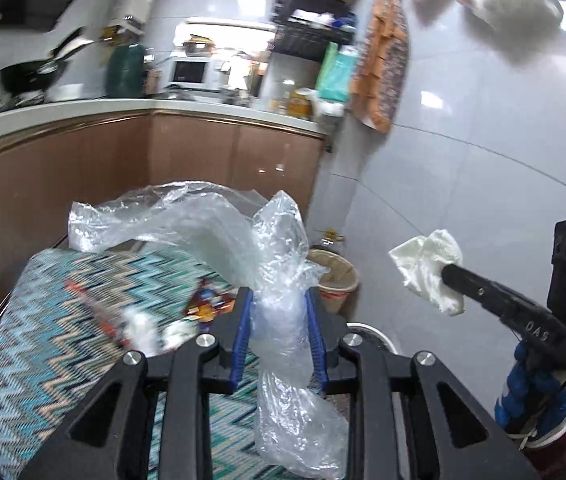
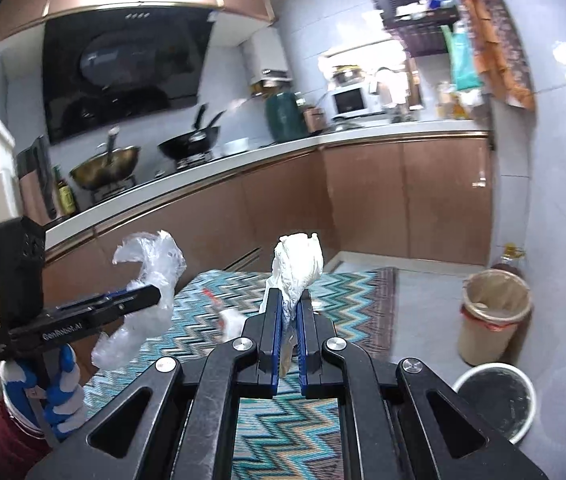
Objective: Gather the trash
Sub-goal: 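Lift the clear bag and white tissue and carry both to the bin, then open both tools over the bin to drop the bag and tissue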
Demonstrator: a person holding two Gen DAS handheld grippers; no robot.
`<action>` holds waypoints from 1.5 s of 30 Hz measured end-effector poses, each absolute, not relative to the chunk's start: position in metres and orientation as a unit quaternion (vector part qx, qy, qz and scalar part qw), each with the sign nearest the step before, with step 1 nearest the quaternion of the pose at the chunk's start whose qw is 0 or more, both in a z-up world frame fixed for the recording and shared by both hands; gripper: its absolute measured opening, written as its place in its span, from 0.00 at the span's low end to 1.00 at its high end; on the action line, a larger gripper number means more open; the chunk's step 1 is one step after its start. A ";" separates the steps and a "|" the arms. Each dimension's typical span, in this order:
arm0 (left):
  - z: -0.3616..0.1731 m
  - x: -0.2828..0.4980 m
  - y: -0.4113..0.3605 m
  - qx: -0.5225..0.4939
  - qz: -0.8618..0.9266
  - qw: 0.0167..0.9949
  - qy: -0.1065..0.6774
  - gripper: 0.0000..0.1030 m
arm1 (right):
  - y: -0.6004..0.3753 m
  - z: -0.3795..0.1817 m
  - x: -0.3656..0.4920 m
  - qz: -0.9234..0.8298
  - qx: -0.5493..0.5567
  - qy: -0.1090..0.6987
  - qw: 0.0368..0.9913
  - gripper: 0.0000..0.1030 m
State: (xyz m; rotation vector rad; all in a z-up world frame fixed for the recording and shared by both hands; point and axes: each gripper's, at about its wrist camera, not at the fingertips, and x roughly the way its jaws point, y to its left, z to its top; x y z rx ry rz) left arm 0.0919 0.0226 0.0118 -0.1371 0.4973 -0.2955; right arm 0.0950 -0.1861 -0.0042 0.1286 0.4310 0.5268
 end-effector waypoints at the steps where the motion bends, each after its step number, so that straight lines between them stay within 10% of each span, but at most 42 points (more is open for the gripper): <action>1: 0.013 0.100 0.005 -0.058 -0.157 0.954 0.247 0.24 | -0.195 -0.006 0.097 0.251 0.068 0.211 0.942 0.07; 23: -0.127 0.283 -0.270 0.074 -0.279 0.858 0.425 0.24 | -0.377 -0.120 0.213 0.028 0.127 0.309 0.942 0.07; 45: -0.187 0.364 -0.295 -0.024 -0.296 0.817 0.493 0.39 | -0.406 -0.170 0.250 -0.074 0.137 0.339 0.928 0.33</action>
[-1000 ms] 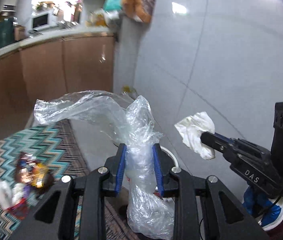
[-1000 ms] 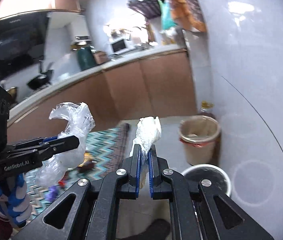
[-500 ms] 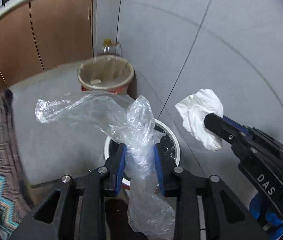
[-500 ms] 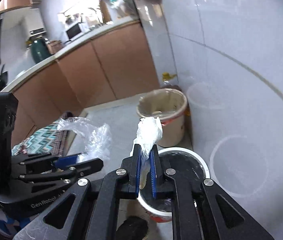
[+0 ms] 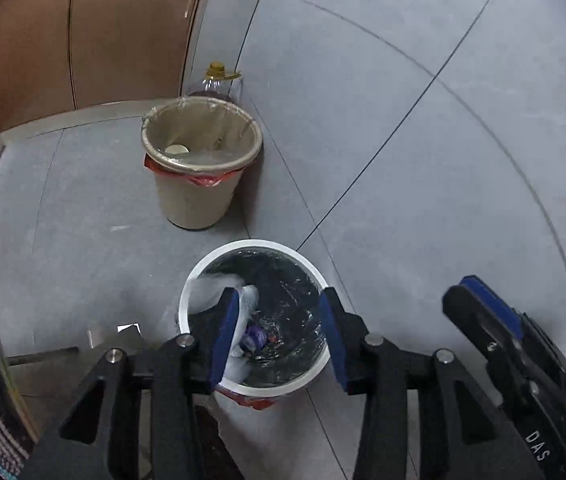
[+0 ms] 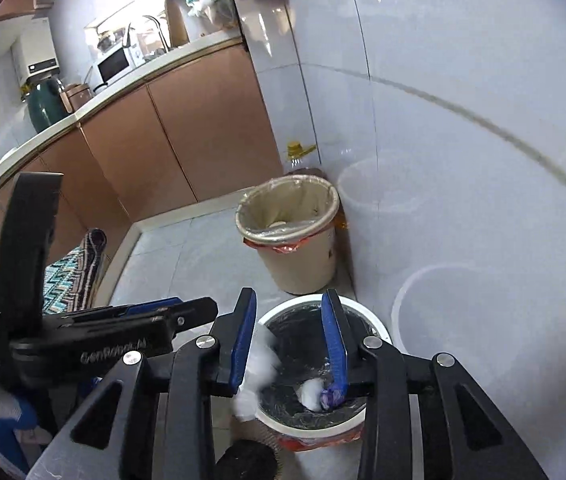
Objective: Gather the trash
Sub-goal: 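Open both tools over the bin to drop the bag and tissue, then move both open tools back over the remaining trash on the blanket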
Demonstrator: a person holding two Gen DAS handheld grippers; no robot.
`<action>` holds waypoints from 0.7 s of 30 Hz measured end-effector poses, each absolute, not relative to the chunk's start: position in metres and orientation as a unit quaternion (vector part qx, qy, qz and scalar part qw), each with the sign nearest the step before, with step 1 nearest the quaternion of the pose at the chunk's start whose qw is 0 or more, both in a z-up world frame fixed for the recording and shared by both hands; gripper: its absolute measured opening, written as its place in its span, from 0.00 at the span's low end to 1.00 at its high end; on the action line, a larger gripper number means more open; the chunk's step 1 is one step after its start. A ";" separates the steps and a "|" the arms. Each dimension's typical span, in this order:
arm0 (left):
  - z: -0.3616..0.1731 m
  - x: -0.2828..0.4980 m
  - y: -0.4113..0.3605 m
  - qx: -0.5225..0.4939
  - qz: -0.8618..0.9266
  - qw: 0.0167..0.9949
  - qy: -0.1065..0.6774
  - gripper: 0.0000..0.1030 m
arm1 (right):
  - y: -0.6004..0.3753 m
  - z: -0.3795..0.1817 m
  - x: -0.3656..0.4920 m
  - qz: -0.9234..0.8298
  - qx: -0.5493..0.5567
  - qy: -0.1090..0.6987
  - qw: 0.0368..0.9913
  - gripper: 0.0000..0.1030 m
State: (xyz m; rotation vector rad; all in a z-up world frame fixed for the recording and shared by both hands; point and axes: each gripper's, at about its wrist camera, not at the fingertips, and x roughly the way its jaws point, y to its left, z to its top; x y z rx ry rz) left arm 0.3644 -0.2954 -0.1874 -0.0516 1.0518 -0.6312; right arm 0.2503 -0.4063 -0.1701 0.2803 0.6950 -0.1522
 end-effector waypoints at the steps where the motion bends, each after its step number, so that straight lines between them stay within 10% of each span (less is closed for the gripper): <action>1: -0.180 0.360 -0.290 -0.025 -0.296 0.821 0.487 0.39 | -0.404 -0.166 0.247 -0.074 0.132 0.336 0.930 0.33; 21: 0.014 0.189 -0.024 -0.046 -0.165 0.937 0.304 0.39 | -0.274 -0.019 0.136 0.058 0.043 0.210 0.975 0.38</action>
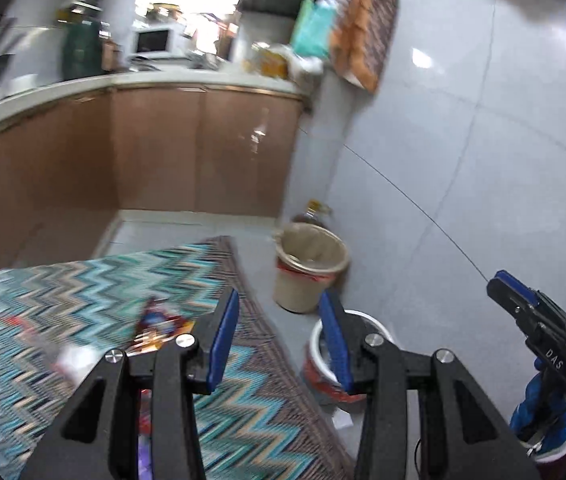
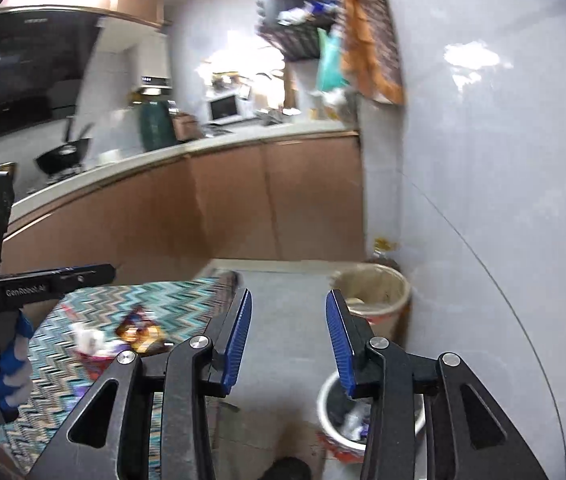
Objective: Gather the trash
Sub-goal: 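Move both open tools back over the remaining trash on the blanket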
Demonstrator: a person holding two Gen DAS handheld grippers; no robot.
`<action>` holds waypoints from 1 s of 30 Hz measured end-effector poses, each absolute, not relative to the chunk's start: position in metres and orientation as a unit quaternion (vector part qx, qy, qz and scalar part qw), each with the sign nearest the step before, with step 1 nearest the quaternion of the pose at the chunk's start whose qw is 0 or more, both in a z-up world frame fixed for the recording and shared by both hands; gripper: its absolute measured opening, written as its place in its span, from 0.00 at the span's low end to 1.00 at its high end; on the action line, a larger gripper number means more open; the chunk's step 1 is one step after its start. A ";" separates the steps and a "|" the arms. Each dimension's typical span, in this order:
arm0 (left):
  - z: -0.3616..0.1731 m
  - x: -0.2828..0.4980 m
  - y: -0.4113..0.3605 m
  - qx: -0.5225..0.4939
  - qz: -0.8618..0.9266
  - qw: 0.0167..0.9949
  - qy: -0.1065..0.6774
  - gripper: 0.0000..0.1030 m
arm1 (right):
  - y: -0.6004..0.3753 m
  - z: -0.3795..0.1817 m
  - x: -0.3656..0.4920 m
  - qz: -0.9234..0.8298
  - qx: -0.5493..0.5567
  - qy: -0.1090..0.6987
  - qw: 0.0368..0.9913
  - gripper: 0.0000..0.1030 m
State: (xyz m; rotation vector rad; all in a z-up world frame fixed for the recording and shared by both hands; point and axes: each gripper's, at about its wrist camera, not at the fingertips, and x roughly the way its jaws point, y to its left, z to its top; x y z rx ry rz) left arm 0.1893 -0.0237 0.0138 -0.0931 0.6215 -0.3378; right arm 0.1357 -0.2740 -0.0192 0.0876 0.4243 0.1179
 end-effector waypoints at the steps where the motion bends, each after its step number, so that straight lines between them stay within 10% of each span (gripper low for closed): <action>1: 0.020 0.174 -0.005 -0.051 -0.151 0.942 0.296 0.39 | -0.269 -0.016 0.132 0.064 0.040 0.208 0.975 0.38; 30: 0.070 -0.007 0.191 -0.111 0.019 0.980 0.167 0.46 | -0.172 0.031 0.061 0.180 -0.012 0.146 0.973 0.48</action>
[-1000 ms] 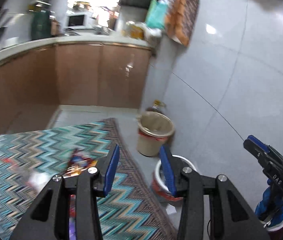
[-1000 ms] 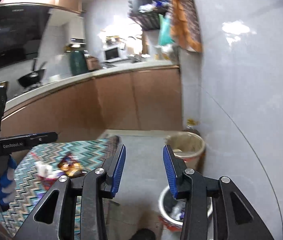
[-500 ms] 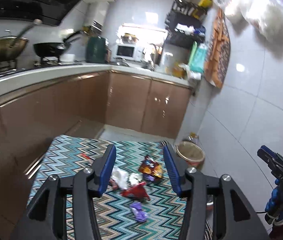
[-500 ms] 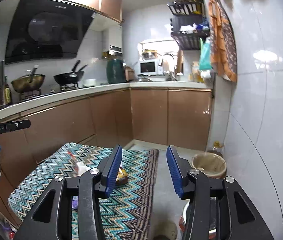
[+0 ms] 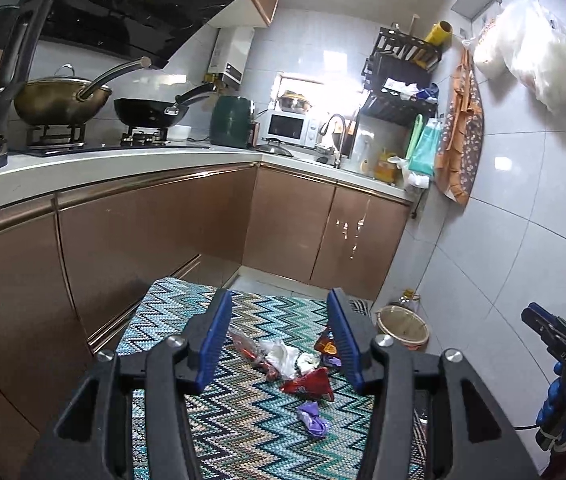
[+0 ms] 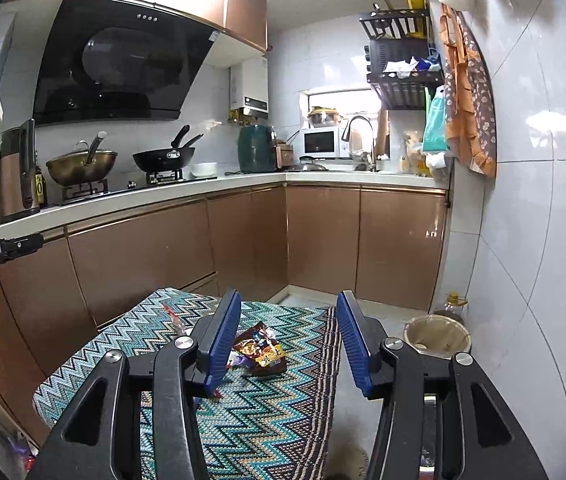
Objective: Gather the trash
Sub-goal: 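Move both open tools back over the remaining trash on the blanket, then grasp the purple wrapper with the left tool while the right tool grasps the red snack bag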
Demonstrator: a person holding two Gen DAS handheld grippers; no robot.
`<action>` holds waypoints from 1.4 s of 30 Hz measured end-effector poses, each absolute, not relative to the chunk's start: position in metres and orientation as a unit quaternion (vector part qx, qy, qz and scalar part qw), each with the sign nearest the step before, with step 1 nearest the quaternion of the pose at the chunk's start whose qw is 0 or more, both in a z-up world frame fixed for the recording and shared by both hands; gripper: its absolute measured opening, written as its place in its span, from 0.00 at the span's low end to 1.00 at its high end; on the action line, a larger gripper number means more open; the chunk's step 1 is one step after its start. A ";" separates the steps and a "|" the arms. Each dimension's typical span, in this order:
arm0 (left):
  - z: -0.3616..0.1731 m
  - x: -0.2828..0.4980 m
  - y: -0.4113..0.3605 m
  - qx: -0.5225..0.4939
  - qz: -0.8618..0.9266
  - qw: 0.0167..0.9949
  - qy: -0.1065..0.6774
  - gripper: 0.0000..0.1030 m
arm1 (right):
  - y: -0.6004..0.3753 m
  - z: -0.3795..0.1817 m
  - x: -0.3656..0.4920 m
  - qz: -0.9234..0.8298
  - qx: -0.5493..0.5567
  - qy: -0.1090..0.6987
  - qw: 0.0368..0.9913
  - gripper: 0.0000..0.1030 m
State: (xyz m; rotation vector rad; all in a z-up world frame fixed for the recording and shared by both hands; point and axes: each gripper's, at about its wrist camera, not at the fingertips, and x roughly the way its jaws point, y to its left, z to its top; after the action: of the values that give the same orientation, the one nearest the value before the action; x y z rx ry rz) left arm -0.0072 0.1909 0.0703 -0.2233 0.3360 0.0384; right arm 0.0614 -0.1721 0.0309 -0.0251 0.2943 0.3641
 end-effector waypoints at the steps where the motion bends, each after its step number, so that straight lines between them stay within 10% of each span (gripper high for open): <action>1: 0.066 -0.005 0.193 -0.114 0.018 0.979 0.170 0.46 | -0.171 0.031 0.062 0.181 -0.012 0.147 0.972 0.48; 42: -0.206 0.171 0.113 -0.162 -0.122 0.862 0.465 0.46 | -0.063 -0.135 0.202 0.297 -0.035 0.371 0.879 0.48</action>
State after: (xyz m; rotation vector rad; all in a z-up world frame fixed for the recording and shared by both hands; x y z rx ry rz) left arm 0.1706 0.1130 -0.2058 -0.3396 0.9745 -0.2563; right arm 0.2025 -0.0629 -0.1345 -0.0725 0.7736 0.6185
